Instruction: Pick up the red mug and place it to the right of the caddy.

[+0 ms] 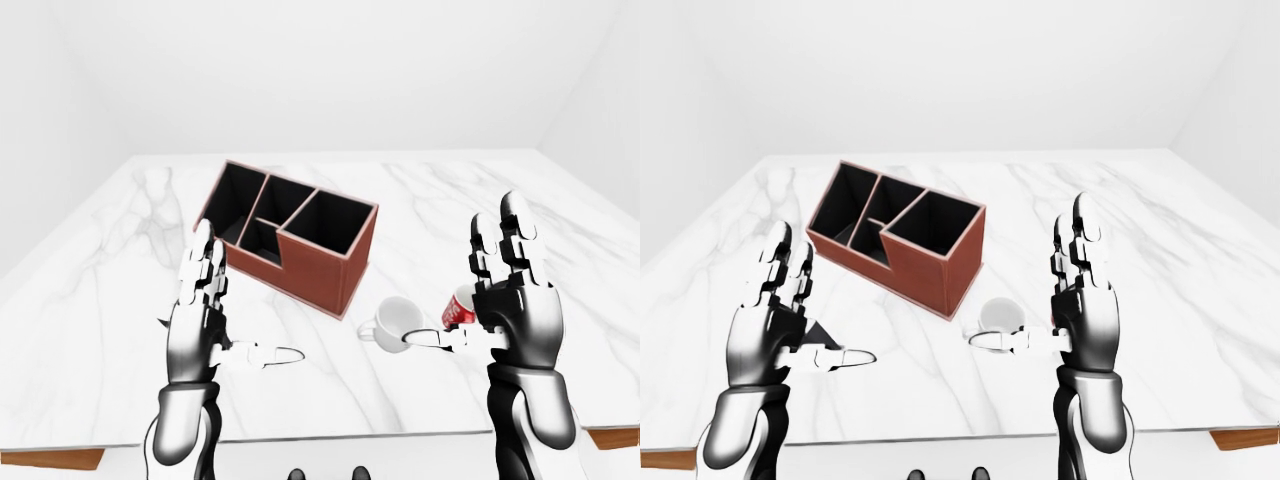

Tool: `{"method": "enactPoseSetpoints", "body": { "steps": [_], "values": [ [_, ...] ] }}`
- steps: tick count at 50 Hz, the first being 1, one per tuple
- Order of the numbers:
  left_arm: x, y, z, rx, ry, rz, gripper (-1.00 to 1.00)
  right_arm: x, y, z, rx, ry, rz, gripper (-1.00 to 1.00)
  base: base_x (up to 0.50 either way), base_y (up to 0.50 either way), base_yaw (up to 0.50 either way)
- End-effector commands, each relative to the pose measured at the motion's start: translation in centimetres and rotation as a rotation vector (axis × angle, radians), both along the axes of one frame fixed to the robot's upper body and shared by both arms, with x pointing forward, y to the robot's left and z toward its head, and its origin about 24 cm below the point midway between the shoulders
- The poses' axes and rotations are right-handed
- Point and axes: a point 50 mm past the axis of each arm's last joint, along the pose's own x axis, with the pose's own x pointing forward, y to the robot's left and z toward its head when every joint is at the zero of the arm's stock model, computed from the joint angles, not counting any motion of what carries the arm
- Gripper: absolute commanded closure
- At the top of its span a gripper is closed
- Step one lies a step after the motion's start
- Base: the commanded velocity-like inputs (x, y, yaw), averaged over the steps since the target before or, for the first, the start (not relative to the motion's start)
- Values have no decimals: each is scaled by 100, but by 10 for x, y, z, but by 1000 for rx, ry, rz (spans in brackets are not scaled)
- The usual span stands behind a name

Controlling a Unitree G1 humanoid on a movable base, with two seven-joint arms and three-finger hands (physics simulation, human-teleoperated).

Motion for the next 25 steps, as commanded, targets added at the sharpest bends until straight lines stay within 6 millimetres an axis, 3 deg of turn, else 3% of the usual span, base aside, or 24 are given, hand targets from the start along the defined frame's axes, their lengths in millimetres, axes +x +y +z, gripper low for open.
{"method": "enactPoseSetpoints", "body": {
  "steps": [1,25],
  "values": [
    [-1,0,3,-1,-12,0,-100,0,0,0,-2,1,0,-100,41,0,0],
    [-1,1,0,2,1,4,-100,2,2,-4,-10,19,2,-100,41,0,0]
  ]
}}
